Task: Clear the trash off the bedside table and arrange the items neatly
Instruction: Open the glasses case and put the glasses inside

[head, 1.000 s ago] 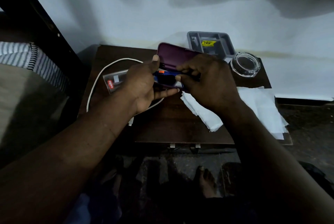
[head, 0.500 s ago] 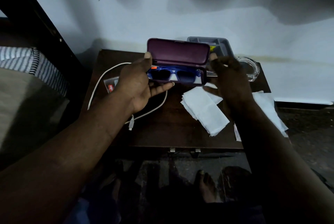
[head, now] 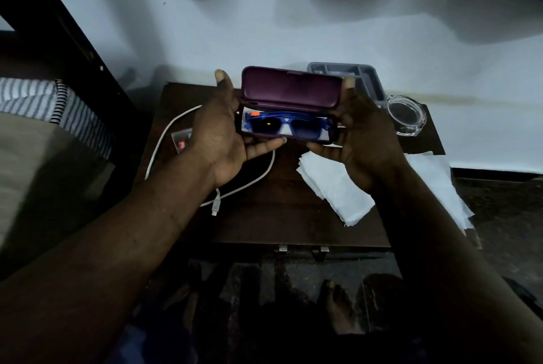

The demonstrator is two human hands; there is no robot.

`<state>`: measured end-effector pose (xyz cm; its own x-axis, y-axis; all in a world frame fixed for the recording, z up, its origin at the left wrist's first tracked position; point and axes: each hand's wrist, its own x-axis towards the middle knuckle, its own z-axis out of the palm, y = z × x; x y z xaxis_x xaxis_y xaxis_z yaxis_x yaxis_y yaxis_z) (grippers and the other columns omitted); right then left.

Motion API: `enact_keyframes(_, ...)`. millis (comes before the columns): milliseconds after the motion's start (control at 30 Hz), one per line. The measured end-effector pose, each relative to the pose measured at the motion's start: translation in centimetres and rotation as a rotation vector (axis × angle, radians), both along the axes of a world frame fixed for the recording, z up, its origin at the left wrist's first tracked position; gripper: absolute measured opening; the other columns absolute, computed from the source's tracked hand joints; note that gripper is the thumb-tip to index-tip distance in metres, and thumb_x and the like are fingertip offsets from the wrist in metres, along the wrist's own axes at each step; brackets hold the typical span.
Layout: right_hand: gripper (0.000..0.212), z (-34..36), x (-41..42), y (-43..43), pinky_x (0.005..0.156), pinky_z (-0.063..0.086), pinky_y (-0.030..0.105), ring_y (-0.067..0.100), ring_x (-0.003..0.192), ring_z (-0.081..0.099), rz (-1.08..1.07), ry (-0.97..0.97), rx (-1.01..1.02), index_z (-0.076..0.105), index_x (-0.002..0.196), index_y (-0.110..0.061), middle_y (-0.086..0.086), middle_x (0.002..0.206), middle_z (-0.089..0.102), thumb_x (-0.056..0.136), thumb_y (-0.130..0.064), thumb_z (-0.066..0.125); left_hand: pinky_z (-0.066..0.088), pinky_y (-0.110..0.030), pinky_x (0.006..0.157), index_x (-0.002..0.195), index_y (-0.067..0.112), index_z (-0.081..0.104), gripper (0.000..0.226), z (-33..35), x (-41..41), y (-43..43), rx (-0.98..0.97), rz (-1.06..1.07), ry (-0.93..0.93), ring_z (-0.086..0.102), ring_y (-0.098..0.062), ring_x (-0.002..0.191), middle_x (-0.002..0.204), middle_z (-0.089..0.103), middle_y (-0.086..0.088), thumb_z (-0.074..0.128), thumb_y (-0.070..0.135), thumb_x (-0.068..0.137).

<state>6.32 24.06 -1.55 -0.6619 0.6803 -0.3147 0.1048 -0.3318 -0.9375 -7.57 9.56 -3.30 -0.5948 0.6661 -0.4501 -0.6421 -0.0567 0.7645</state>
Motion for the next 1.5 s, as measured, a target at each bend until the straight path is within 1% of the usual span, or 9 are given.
enact_keyframes(100,0.056,0.0,-0.1,0.2,0.075,0.063,0.044,0.035,0.101,0.077,0.034,0.029,-0.089,0.07,0.115,-0.016,0.01,0.121,0.075,0.103,-0.064,0.042,0.062,-0.044,0.078,0.128,0.012,0.066,0.088,0.0,-0.3,0.0,0.02,-0.012,-0.024,0.075,-0.032,0.103,0.116,0.076,-0.013,0.023,0.081,0.093)
enact_keyframes(200,0.046,-0.4,-0.4,0.2,0.074,0.063,0.041,0.029,0.092,0.074,-0.012,0.058,-0.119,0.067,0.088,-0.013,0.009,0.106,0.071,0.104,-0.053,0.051,0.062,-0.046,0.076,0.119,0.007,0.066,0.077,0.1,-0.6,0.0,0.014,0.016,-0.045,0.075,-0.031,0.102,0.115,0.076,-0.014,0.038,0.075,0.095)
enact_keyframes(367,0.005,-1.1,-1.2,0.0,0.068,0.062,0.031,0.022,0.09,0.07,-0.021,0.068,-0.058,0.064,0.1,-0.013,0.001,0.094,0.071,0.098,-0.013,0.068,0.062,-0.034,0.072,0.111,0.012,0.066,0.019,-0.1,-0.5,0.0,0.002,-0.022,0.008,0.075,-0.02,0.088,0.103,0.074,-0.008,0.07,0.018,0.093)
enact_keyframes(467,0.022,-1.0,-1.5,-0.1,0.069,0.062,0.03,0.021,0.088,0.071,-0.025,0.058,-0.028,0.062,0.116,-0.009,0.007,0.101,0.073,0.096,-0.005,0.07,0.061,-0.034,0.072,0.109,0.012,0.064,0.019,-0.2,-0.7,0.0,0.018,-0.004,0.028,0.076,-0.018,0.084,0.098,0.074,-0.007,0.07,0.008,0.092)
enact_keyframes(567,0.041,-0.8,-1.7,-0.6,0.071,0.063,0.031,0.031,0.088,0.076,0.062,0.038,-0.111,0.058,0.134,0.0,0.023,0.117,0.074,0.099,-0.019,0.068,0.061,-0.033,0.072,0.108,0.013,0.064,0.019,-0.3,-0.9,0.0,0.064,0.031,0.034,0.076,-0.018,0.084,0.096,0.075,-0.005,0.072,0.01,0.091)
enact_keyframes(767,0.013,-0.5,-2.0,-0.9,0.062,0.059,0.025,0.023,0.071,0.074,0.002,0.073,-0.115,0.062,0.106,-0.011,0.013,0.094,0.075,0.1,-0.021,0.067,0.062,-0.028,0.07,0.108,0.009,0.071,0.032,-0.6,-0.7,0.1,0.004,0.002,0.028,0.078,-0.025,0.087,0.096,0.077,-0.01,0.078,0.032,0.088)
enact_keyframes(967,0.043,-0.6,-1.9,-1.1,0.062,0.058,0.026,0.025,0.074,0.076,0.043,-0.018,-0.041,0.062,0.131,-0.001,0.017,0.096,0.078,0.102,-0.032,0.064,0.055,-0.023,0.052,0.096,0.012,0.074,0.042,-0.7,-0.7,0.0,-0.117,0.023,0.154,0.073,-0.02,0.066,0.074,0.072,-0.009,0.078,0.052,0.083)
enact_keyframes(1200,0.022,-0.8,-2.1,-1.5,0.059,0.053,0.023,0.02,0.067,0.073,0.039,-0.036,0.092,0.067,0.111,-0.01,0.013,0.085,0.079,0.101,-0.03,0.065,0.048,-0.023,0.047,0.096,0.015,0.071,0.035,-0.7,-0.8,-0.1,-0.152,0.065,0.211,0.064,-0.015,0.055,0.065,0.066,-0.001,0.077,0.048,0.086)
enact_keyframes(1500,0.02,-1.0,-2.2,-1.2,0.062,0.055,0.025,0.02,0.072,0.075,0.039,-0.018,0.064,0.064,0.112,-0.016,0.012,0.089,0.08,0.101,-0.033,0.066,0.05,-0.024,0.05,0.097,0.019,0.068,0.033,-0.4,-0.8,-0.1,-0.143,0.031,0.214,0.065,-0.017,0.059,0.069,0.068,0.0,0.074,0.049,0.088)
